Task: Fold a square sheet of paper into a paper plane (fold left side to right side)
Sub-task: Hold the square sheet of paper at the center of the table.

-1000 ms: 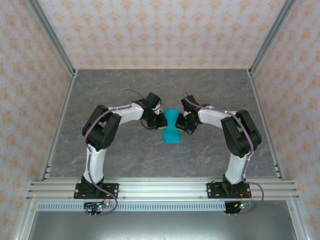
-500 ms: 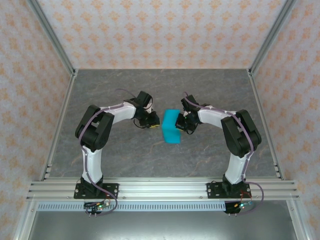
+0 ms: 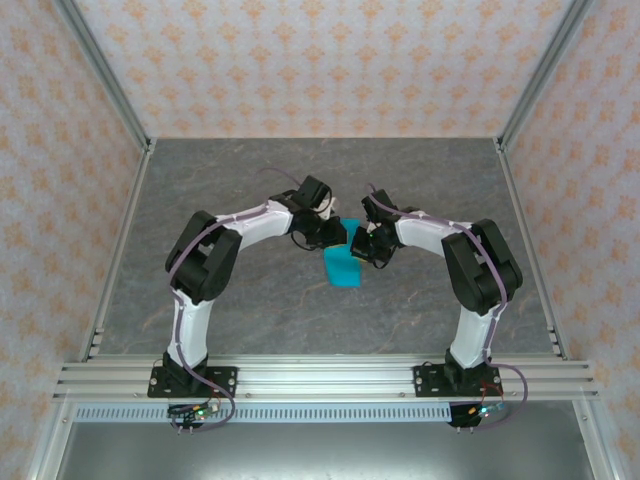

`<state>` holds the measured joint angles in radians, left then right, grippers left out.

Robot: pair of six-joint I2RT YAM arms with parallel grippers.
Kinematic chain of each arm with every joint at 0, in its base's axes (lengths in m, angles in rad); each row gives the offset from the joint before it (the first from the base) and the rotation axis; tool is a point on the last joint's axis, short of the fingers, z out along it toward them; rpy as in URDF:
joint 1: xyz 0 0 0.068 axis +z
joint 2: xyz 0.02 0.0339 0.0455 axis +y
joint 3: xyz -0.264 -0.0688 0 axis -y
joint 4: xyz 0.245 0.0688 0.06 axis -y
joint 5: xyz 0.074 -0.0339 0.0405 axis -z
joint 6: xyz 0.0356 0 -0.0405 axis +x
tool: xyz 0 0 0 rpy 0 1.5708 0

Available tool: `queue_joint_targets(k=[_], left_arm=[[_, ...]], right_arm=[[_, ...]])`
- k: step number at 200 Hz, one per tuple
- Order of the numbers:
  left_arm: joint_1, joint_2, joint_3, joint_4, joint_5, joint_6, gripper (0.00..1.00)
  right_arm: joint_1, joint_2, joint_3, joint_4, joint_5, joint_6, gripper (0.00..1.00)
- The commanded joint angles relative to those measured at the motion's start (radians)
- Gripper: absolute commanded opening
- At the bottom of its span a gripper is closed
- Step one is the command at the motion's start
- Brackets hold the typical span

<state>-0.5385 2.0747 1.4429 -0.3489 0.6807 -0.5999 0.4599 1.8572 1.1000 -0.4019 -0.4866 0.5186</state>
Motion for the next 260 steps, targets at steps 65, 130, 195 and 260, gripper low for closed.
queue_joint_targets(k=[65,130,195,260], left_arm=[[0.009,0.071,-0.02,-0.042,-0.042,0.015,0.15],[-0.004,0.083,-0.045,-0.084,-0.071,0.027,0.14],[-0.007,0.092,-0.039,-0.091,-0.074,0.025,0.13],[-0.009,0.091,-0.035,-0.091,-0.072,0.025,0.13]], right_arm=[[0.015,0.066,-0.052,-0.069,0.059,-0.026,0.05],[-0.023,-0.068,0.023,-0.019,-0.045,-0.065,0.06],[-0.071,0.009,0.139,0.047,-0.128,-0.033,0.06],[-0.07,0.146,0.237,0.042,-0.114,-0.027,0.06]])
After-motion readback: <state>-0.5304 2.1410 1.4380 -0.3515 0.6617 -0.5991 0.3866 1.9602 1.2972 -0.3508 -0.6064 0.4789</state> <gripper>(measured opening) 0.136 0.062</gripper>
